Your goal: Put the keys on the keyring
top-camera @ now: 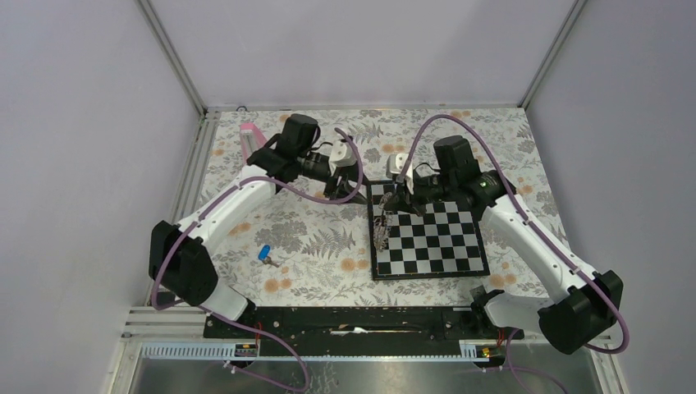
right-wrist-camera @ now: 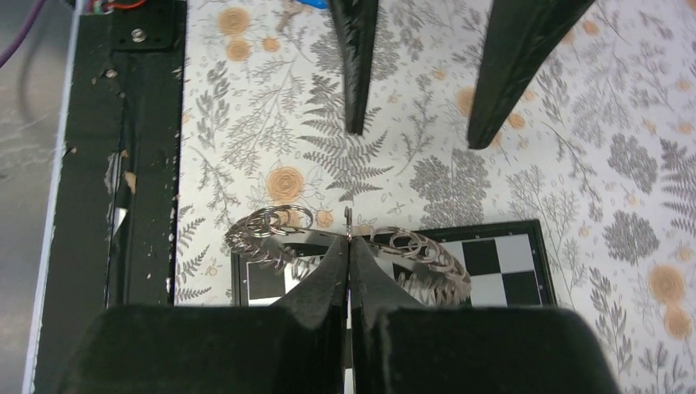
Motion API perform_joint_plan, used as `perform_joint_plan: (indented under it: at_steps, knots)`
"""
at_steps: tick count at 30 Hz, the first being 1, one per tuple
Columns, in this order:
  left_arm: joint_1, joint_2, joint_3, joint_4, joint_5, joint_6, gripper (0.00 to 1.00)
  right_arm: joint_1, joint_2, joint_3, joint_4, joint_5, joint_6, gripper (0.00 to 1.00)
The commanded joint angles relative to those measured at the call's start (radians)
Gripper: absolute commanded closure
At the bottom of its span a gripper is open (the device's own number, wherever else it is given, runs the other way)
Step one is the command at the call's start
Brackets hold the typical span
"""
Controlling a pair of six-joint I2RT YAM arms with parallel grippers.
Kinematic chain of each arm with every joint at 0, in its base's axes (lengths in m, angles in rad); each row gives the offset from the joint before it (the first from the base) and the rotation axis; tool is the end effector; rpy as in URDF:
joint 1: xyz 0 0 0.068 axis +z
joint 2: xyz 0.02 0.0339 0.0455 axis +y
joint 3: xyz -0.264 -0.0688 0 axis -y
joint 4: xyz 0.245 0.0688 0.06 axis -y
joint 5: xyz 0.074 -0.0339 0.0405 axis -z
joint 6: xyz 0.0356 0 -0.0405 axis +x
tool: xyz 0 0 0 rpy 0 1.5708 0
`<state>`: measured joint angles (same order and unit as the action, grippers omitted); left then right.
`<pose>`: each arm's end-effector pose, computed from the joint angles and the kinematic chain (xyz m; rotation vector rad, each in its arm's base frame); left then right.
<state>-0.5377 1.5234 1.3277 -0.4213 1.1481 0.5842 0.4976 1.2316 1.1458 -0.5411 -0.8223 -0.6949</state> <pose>0.2683 -0.1978 0.3372 1.5404 1.2646 -1.1994 0.2169 0.1475 0.3436 -1.5055 1.4183 0.7745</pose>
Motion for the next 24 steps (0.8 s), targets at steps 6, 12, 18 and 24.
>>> perform_joint_plan:
  at_steps: [6, 12, 18, 24]
  knots:
    - [0.010, -0.102, -0.001, -0.215, -0.031, 0.281, 0.46, 0.009, -0.026, -0.019, -0.143, -0.193, -0.351, 1.00]
    - [-0.002, -0.113, -0.044, -0.217, -0.044, 0.322, 0.47, 0.008, -0.023, -0.038, -0.185, -0.199, -0.573, 1.00]
    - [-0.036, -0.102, -0.056, -0.217, -0.066, 0.328, 0.48, 0.009, -0.035, -0.092, -0.175, -0.143, -0.745, 1.00]
    - [-0.079, -0.088, -0.068, -0.218, -0.071, 0.336, 0.49, 0.009, -0.053, -0.134, -0.136, -0.129, -0.783, 1.00]
